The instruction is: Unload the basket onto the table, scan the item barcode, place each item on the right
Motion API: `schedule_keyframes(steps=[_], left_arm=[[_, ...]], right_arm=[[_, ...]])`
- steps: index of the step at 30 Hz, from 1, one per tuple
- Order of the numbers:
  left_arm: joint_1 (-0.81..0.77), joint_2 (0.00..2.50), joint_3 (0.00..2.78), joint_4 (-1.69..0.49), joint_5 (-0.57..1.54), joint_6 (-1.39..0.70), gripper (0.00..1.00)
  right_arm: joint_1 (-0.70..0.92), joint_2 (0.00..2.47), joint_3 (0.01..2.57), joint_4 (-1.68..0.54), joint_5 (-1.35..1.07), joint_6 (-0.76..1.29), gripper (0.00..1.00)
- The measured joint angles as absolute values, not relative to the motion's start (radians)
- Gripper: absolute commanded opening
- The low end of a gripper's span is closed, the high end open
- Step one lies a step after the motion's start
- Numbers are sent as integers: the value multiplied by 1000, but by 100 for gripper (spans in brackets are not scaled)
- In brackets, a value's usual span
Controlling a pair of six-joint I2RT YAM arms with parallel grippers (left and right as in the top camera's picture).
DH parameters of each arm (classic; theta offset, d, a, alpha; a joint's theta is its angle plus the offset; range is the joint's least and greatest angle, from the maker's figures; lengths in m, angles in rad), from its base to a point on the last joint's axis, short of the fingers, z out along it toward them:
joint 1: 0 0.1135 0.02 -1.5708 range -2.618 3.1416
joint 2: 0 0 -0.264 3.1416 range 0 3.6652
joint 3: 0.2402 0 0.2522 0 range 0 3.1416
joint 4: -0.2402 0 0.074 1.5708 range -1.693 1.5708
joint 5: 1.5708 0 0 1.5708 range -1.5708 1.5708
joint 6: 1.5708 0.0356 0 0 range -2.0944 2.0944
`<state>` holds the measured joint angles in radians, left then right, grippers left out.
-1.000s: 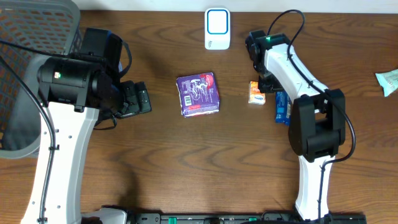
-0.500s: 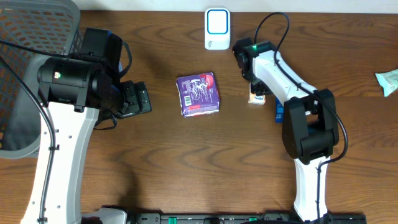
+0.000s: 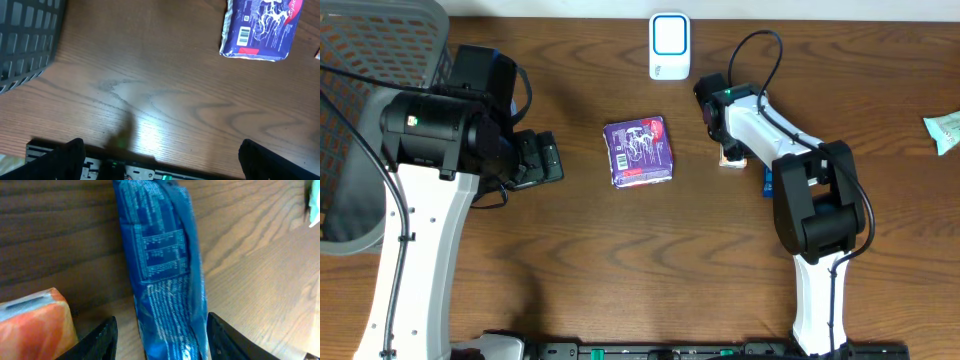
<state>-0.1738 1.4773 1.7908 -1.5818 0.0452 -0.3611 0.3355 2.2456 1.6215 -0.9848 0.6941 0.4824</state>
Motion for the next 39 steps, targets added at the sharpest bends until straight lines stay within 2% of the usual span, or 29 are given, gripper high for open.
schedule_keyframes(steps=[9,15,17,19,21,26,30,33,39], left_arm=[[-174,1477,1791,-1582,46,-361,98],[-174,1477,1791,-1582,46,-361,98],[-174,1477,1791,-1582,46,-361,98],[-174,1477,1791,-1582,46,-361,98],[-174,1477,1791,-1582,46,-361,98],[-174,1477,1791,-1582,46,-361,98],[-174,1477,1791,-1582,46,-361,98],[-174,1477,1791,-1582,46,-361,98],[-174,1477,1791,-1582,46,-361,98]], right_arm=[[329,2211,1488,-772,801,397,53],[291,2204,1440,-739,858,382,50],[271,2201,1436,-738,852,379,39],[251,2201,1433,-735,831,373,16],[235,2201,1430,-736,803,371,1],[224,2197,1433,-759,757,362,1],[214,2197,1491,-879,652,381,1],[199,2204,1575,-962,506,385,1],[154,2213,1828,-1024,54,373,1]])
